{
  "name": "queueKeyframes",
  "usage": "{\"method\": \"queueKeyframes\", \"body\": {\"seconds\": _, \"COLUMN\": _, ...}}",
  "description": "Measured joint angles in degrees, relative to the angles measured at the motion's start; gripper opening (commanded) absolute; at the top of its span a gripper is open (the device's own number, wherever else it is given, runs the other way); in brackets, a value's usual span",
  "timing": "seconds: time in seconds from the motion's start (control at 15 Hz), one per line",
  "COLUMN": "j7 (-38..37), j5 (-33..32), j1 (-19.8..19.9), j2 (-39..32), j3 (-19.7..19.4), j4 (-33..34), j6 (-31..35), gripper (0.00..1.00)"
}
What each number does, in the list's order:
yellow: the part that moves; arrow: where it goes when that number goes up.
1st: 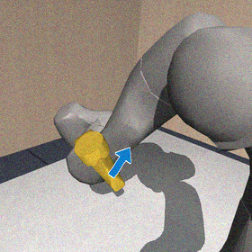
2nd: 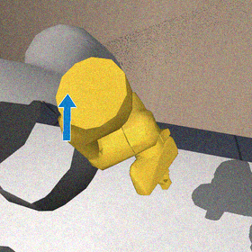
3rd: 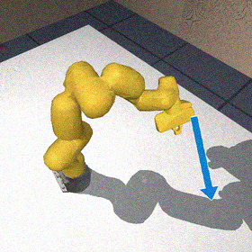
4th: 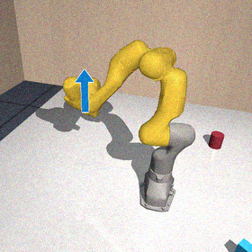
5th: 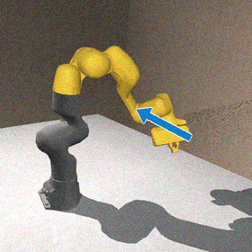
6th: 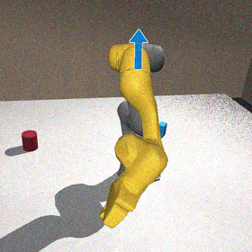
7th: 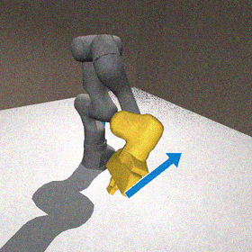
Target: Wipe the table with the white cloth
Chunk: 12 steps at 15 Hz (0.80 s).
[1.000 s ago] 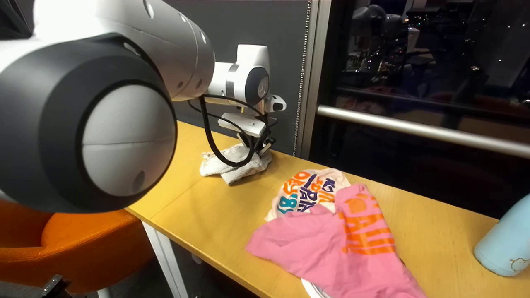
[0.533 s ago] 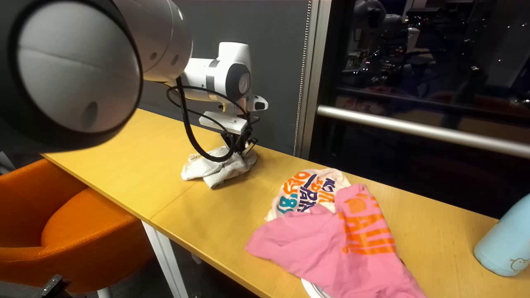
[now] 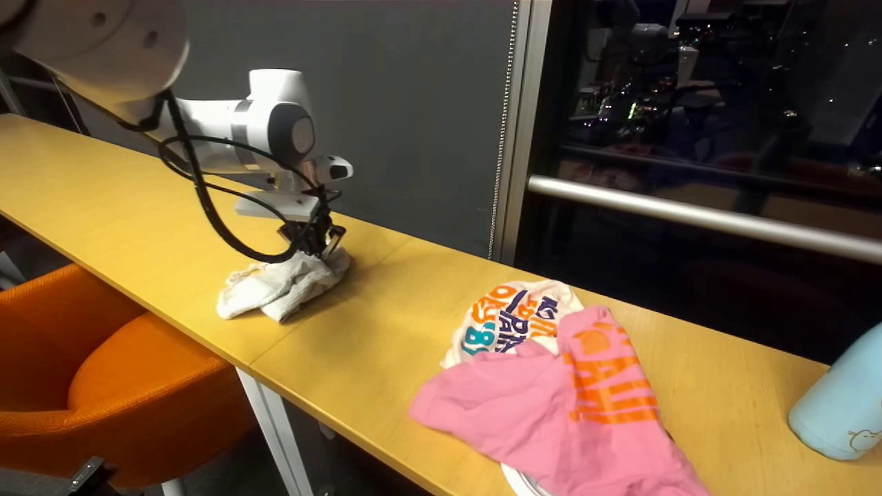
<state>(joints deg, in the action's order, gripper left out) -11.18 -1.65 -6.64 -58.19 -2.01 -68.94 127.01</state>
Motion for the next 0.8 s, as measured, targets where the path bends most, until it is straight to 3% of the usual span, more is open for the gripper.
{"method": "queueKeyframes", "body": {"seconds": 0.2, "j7": -2.5, "j5": -0.4, "j1": -6.1, "j2": 2.9, "j3": 0.6, "j4": -4.9, "j6": 2.9, "gripper": 0.02}}
{"method": "queueKeyframes", "body": {"seconds": 0.4, "j7": -4.6, "j5": -0.4, "j1": -10.3, "j2": 3.3, "j3": 1.5, "j4": -5.5, "j6": 3.4, "gripper": 0.02}}
{"method": "queueKeyframes", "body": {"seconds": 0.6, "j7": -5.6, "j5": -0.4, "j1": -10.9, "j2": 3.3, "j3": 1.4, "j4": -6.6, "j6": 3.5, "gripper": 0.02}}
{"method": "queueKeyframes", "body": {"seconds": 0.8, "j7": -6.0, "j5": -0.4, "j1": -8.9, "j2": 4.7, "j3": 0.3, "j4": -10.9, "j6": 5.3, "gripper": 0.02}}
